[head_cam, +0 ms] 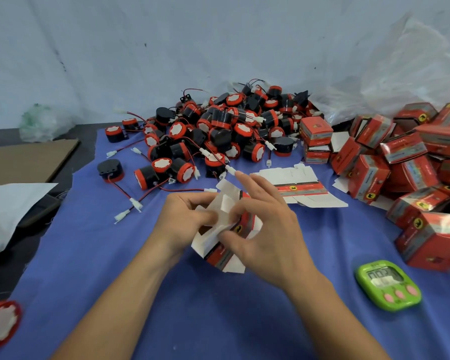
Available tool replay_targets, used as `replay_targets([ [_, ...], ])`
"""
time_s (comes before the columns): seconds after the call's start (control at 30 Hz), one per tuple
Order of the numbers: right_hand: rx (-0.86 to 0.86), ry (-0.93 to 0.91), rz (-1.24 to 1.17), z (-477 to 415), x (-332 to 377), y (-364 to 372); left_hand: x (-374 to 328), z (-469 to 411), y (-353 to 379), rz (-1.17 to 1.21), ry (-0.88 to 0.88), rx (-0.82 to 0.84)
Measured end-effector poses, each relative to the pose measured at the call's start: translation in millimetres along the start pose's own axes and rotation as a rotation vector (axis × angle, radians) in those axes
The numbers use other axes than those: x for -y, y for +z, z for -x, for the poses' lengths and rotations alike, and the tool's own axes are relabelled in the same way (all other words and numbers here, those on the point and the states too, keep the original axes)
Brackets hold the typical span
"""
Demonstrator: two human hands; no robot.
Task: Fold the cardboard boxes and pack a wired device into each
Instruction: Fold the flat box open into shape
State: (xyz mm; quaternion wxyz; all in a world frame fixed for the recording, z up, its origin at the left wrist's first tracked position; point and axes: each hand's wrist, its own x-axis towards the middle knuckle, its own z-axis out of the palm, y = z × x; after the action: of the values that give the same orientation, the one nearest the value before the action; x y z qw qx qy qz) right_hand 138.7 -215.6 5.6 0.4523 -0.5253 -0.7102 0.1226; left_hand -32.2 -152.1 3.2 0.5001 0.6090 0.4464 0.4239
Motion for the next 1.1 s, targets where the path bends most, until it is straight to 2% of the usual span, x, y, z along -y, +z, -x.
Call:
replay_targets([
  [0.17, -0.119, 0.128, -0.261, 0.3, -0.5, -9.2, -8.4, -2.0, -6.0, 0.038, 0.104, -0.190],
  [0.23, -0.150, 0.151, -0.302, 0.4, -1.9, -7.7, -14.6, -0.7, -5.7, 0.061, 0.148, -0.205],
  [0.53, -0.254, 0.369, -0.350, 1.1, -4.5, 4.6, -4.0, -0.1, 2.9, -0.010, 0.087, 0.005],
  [0.6, -0.274, 0.379, -0.272, -1.2, -5.6, 7.4, -2.9, 0.3, 0.4, -0.046, 0.084, 0.026],
  [0.73, -0.199, 0.428, -0.076, -9.6, -9.8, 9.1, -0.4, 1.0, 1.2, -0.166, 0.067, 0.079],
  [0.87, -0.363, 0.469, 0.094, -17.2, -11.1, 8.2, 1.1, 2.0, 4.7, -0.176, 0.088, 0.024],
  [1.0, -0.488, 0.456, 0.003, -17.9, -18.6, 5.5, -1.1, 3.9, 9.9, -0.080, 0.103, 0.005],
  [1.1, -0.318, 0.464, -0.137, -18.6, -26.2, 7.6, -1.3, 6.1, 17.1, -0.007, 0.042, 0.110],
])
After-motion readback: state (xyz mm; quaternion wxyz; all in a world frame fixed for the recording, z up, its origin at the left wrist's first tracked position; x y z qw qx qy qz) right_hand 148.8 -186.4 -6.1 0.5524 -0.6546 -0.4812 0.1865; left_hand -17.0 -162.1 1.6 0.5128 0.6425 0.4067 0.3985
